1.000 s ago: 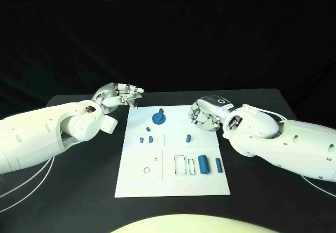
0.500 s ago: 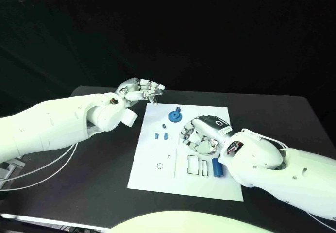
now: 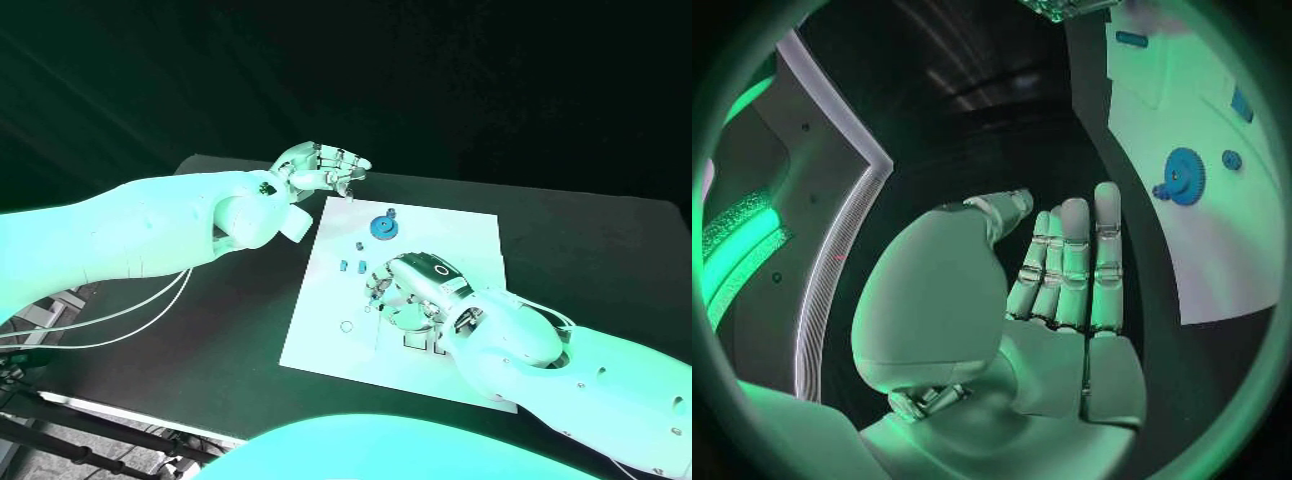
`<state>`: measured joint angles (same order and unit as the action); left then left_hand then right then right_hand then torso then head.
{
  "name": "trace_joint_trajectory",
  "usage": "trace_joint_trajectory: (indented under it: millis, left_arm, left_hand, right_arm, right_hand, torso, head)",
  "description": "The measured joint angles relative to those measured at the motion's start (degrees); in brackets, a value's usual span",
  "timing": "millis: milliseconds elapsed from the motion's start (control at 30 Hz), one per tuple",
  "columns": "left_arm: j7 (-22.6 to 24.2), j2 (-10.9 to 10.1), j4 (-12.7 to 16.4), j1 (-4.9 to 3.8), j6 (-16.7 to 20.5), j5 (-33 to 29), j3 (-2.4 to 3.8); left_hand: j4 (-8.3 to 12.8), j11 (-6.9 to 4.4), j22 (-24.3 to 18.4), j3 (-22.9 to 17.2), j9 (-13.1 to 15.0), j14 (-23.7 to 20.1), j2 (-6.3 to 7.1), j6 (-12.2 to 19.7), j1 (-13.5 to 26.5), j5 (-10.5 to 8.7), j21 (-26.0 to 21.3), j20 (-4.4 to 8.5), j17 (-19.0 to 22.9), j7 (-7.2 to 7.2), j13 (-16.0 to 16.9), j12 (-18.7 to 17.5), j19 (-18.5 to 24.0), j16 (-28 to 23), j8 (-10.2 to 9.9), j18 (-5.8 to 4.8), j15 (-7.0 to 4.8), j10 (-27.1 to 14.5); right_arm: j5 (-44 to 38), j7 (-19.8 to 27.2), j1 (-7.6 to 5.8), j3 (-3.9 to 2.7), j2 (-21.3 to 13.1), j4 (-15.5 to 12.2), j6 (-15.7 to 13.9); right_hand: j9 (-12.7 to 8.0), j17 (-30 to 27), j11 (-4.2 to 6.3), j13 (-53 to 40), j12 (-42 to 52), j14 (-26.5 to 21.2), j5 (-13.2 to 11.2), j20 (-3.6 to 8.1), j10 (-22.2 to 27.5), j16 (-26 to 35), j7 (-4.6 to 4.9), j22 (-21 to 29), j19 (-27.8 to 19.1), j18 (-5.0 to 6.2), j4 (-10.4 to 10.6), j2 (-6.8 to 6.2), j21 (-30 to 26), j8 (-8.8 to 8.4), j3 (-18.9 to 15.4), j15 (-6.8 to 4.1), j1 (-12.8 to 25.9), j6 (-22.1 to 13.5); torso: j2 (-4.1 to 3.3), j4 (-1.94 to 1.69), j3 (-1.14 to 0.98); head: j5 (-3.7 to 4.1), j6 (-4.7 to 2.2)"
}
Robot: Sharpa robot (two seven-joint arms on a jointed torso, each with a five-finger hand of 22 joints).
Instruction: Assemble the parts on the task board
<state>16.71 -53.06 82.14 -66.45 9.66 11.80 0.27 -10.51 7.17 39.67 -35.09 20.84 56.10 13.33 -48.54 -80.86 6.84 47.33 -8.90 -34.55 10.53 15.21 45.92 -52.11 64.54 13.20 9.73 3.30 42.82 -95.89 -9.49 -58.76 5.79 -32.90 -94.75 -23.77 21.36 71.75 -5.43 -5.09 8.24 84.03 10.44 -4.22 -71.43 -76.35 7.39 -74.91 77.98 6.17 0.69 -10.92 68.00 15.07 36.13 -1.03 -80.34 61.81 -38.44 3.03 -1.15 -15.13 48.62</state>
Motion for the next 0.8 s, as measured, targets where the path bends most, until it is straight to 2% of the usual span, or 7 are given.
trace_joint_trajectory:
  millis: [800]
  left_arm:
    - [-0.1, 0.5, -0.4, 0.02, 0.1, -0.5, -0.01]
  left_hand:
    - [0.0, 0.0, 0.0, 0.0, 0.0, 0.0, 0.0, 0.0, 0.0, 0.0, 0.0, 0.0, 0.0, 0.0, -0.1, 0.0, 0.0, 0.0, 0.0, 0.0, 0.0, 0.0]
  right_arm:
    - [-1.5, -0.2, 1.15, 0.31, 2.5, 3.7, -0.1]
  right_hand:
    - [0.1, 0.0, 0.0, 0.0, 0.1, 0.0, 0.3, 0.0, 0.0, 0.0, 0.0, 0.0, 0.0, 0.0, -0.1, 0.0, 0.0, 0.0, 0.0, 0.0, 0.0, 0.0]
  torso:
    - [-0.02, -0.01, 0.1]
  head:
    - [-0.7, 0.73]
